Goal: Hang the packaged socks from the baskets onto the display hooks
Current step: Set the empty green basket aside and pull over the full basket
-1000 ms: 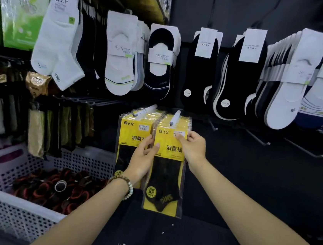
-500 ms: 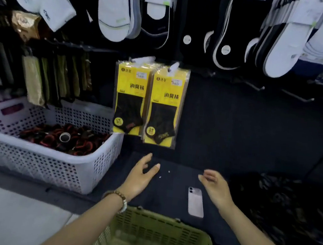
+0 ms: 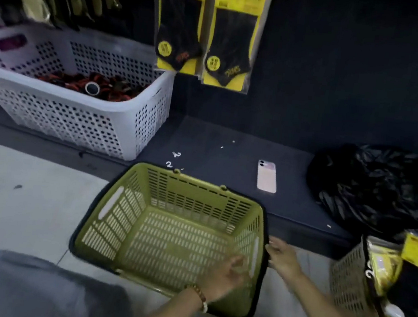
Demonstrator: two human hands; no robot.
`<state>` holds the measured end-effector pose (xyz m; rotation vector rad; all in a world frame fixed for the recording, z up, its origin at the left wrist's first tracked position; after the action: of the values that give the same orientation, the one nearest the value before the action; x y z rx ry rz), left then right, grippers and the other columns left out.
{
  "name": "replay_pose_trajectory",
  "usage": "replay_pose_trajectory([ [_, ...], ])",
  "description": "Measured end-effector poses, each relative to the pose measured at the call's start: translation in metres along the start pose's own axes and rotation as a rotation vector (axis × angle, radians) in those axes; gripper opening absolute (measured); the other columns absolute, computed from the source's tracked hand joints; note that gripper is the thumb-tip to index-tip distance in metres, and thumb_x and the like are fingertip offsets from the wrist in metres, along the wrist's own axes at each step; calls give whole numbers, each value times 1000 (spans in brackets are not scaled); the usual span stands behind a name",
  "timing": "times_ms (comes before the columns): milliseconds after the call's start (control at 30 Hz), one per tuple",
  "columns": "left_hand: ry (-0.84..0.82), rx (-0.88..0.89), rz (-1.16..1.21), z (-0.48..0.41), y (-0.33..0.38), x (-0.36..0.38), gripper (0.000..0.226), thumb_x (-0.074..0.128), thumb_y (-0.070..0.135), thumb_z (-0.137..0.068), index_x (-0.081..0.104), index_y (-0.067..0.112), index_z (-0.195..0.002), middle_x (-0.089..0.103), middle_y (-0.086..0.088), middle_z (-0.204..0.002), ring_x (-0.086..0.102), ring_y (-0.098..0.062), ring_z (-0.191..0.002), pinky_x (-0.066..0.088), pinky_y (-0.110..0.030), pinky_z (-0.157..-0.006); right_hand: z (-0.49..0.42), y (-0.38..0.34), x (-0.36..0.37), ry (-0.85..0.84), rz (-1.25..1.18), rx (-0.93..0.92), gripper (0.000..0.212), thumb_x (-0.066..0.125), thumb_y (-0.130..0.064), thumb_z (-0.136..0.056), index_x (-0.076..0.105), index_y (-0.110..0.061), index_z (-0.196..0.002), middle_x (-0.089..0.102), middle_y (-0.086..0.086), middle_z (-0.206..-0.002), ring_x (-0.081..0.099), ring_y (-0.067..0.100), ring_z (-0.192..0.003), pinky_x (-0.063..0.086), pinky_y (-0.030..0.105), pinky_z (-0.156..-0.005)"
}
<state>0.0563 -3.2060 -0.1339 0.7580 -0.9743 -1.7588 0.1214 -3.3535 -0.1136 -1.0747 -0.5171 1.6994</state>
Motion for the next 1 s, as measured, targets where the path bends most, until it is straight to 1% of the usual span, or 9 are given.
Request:
replay_pose_trajectory([
  [133, 75, 95, -137, 23, -20, -51, 57, 71, 28, -80, 49, 14, -132, 62, -4, -114, 57, -13, -96, 48, -26, -88, 11, -24, 80, -189, -140, 25, 43, 56, 2, -92, 45, -3, -133, 58, 27, -121, 59, 30, -93, 50, 42, -82],
  [200, 152, 89, -196, 33, -29, -96, 63, 73, 16, -80, 45, 13, -136, 63, -9, -116, 58, -17, -95, 49, -25, -86, 12, -42, 126, -264, -194, 22, 45, 57, 1, -91, 45, -5, -134, 59, 26, -120, 61, 28, -90, 52, 38, -82],
  [300, 247, 58, -212, 45, -38, -163, 64, 68, -3, -79, 44, 7, -138, 62, -14, -123, 59, -22, -97, 50, -29, -90, 11, -72, 192, -315, -283, -7, 45, 58, 2, -90, 47, -4, -133, 60, 21, -114, 62, 19, -76, 55, 25, -66],
  [467, 273, 3, -182, 56, -42, -238, 62, 64, -12, -80, 44, 4, -137, 50, -14, -138, 51, -21, -118, 46, -9, -78, 7, -107, 266, -348, -339, -6, 44, 59, -1, -91, 47, -1, -134, 58, 23, -123, 58, 25, -96, 50, 36, -86],
  [533, 231, -76, -225, 54, -38, -251, 66, 70, -1, -80, 42, 5, -139, 46, -11, -142, 48, -22, -125, 45, -14, -83, 9, -110, 268, -387, -303, 13, 45, 59, -4, -92, 47, -2, -134, 59, 20, -122, 59, 26, -96, 51, 36, -86],
  [633, 195, -111, -443, 44, -16, -256, 79, 75, 24, -79, 34, 10, -145, 38, -6, -148, 41, -23, -132, 37, -25, -100, 9, -107, 235, -435, -165, -20, 41, 59, -15, -93, 49, -7, -133, 62, 16, -121, 64, 29, -101, 52, 33, -84],
  [700, 213, -30, -492, 34, 12, -246, 81, 75, 32, -79, 33, 13, -145, 37, -3, -149, 37, -19, -135, 31, -24, -107, 3, -105, 188, -409, -66, -86, 39, 59, -19, -94, 51, -9, -130, 64, 10, -112, 64, 25, -97, 52, 32, -82],
  [833, 180, 166, -497, 8, 67, -184, 65, 70, 42, -80, 47, 16, -135, 49, 7, -132, 46, -13, -126, 29, -7, -91, -18, -90, 49, -287, 255, -181, 33, 63, -19, -91, 57, -14, -123, 65, 6, -108, 62, 18, -93, 50, 31, -87],
  [1000, -42, 195, -345, -41, 111, -40, 49, 58, 42, -90, 51, 17, -131, 56, 2, -130, 55, -8, -105, 39, -17, -85, -25, -39, -150, 34, 517, -193, 40, 68, -9, -85, 57, 1, -122, 61, 21, -120, 60, 29, -107, 42, 16, -74],
])
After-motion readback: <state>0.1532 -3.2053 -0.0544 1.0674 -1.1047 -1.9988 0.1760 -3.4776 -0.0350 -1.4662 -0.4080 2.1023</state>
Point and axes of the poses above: each hand's wrist, its own z-axis away from the middle knuckle, its own x-axis out of the palm, y = z × x, the point moved 6 cm from there along -z, towards the middle knuckle
